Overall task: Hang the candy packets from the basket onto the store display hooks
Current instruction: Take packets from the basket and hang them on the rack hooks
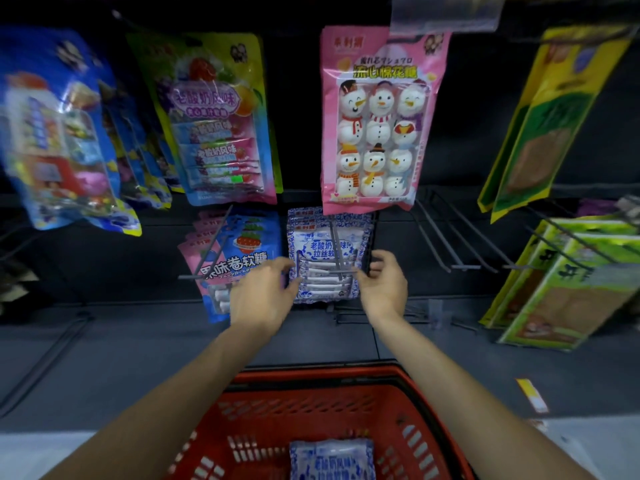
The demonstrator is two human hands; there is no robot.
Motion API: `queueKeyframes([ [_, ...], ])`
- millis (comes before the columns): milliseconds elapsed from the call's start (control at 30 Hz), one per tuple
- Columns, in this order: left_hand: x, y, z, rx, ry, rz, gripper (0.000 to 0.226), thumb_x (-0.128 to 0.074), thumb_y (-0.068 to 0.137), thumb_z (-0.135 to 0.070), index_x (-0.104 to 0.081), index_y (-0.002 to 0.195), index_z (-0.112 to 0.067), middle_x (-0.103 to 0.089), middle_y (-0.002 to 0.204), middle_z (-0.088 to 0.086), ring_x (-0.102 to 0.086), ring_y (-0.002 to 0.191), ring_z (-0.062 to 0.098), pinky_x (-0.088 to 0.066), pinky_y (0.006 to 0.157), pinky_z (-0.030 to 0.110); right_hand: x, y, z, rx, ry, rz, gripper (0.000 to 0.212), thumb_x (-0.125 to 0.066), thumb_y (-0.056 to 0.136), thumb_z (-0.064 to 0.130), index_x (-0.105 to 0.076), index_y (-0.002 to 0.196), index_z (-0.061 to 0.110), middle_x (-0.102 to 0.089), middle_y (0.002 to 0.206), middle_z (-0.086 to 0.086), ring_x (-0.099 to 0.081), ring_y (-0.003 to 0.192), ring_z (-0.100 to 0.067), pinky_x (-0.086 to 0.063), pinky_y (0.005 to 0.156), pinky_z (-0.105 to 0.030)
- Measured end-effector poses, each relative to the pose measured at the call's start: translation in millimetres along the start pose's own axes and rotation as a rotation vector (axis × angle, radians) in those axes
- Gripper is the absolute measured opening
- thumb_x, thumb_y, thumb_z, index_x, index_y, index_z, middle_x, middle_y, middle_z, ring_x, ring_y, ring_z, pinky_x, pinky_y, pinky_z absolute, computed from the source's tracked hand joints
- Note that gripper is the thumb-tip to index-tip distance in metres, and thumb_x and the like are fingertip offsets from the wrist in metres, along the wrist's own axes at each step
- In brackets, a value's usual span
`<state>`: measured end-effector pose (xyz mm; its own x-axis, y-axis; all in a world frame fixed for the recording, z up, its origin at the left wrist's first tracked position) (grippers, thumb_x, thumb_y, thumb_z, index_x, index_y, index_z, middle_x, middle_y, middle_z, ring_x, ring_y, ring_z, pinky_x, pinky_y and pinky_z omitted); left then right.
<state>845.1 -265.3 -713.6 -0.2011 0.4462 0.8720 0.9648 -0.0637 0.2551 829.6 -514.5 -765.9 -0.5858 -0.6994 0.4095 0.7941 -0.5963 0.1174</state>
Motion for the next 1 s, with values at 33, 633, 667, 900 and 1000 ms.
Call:
queueKeyframes([
  [33, 0.8, -9.0, -0.8, -0.028, 0.012, 0.036, 0.034, -0.061, 0.099, -0.050, -0.064, 0.130, -0.038, -0.074, 0.117, -0.010, -0.071, 0.104, 0.019, -0.059, 0.080, 0.039, 2.4, -9.4, 0.7, 0.011, -0.027, 0.028, 0.049, -0.081, 0.091, 0.032, -0.060, 0.134, 0.022, -0.065, 0.119, 0.002, -0.062, 0.092, -0.013, -0.048, 0.076, -0.028],
  [633, 24.7, -184.2, 34.3, -0.421, 0.217, 0.349, 0.075, -0.044, 0.088, -0.070, -0.053, 0.147, -0.025, -0.061, 0.140, -0.003, -0.063, 0.123, 0.025, -0.055, 0.099, 0.046, 42.6, -209.3, -23.3, 0.234, -0.744, 0.804, 0.085, -0.081, 0.082, 0.053, -0.043, 0.154, 0.028, -0.045, 0.143, 0.001, -0.050, 0.135, -0.018, -0.041, 0.110, -0.027],
  [667, 23.8, -191.0, 41.9, -0.431, 0.235, 0.347, 0.075, -0.045, 0.088, -0.069, -0.054, 0.147, -0.025, -0.062, 0.140, -0.002, -0.064, 0.122, 0.026, -0.055, 0.099, 0.045, 37.1, -215.3, -35.9, 0.211, -0.772, 0.841, 0.085, -0.081, 0.083, 0.052, -0.042, 0.154, 0.027, -0.045, 0.143, -0.001, -0.051, 0.134, -0.020, -0.042, 0.110, -0.028],
  [900, 0.1, -226.6, 101.5, -0.432, 0.364, 0.386, 0.075, -0.048, 0.080, -0.065, -0.063, 0.138, -0.019, -0.072, 0.124, 0.006, -0.074, 0.101, 0.034, -0.061, 0.081, 0.046, -12.8, -231.3, -142.3, -0.065, -0.833, 0.927, 0.079, -0.080, 0.088, 0.042, -0.046, 0.154, 0.014, -0.055, 0.150, -0.009, -0.057, 0.133, -0.026, -0.046, 0.104, -0.029],
  [1000, -8.0, -234.3, 120.6, -0.450, 0.432, 0.385, 0.072, -0.047, 0.080, -0.061, -0.068, 0.131, -0.016, -0.073, 0.118, 0.010, -0.074, 0.098, 0.038, -0.060, 0.082, 0.049, -21.7, -236.3, -187.2, -0.200, -0.899, 0.908, 0.071, -0.074, 0.093, 0.043, -0.048, 0.149, 0.009, -0.063, 0.142, -0.012, -0.063, 0.126, -0.027, -0.049, 0.094, -0.029],
])
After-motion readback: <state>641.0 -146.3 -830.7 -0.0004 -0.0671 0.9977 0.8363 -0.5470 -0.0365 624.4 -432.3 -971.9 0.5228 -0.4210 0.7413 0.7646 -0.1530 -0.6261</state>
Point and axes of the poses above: each hand's wrist, its own y-axis towards the middle knuckle, its own x-axis out of the back of the hand, z = x × y, the point moved 9 cm from there along y, towards the middle knuckle
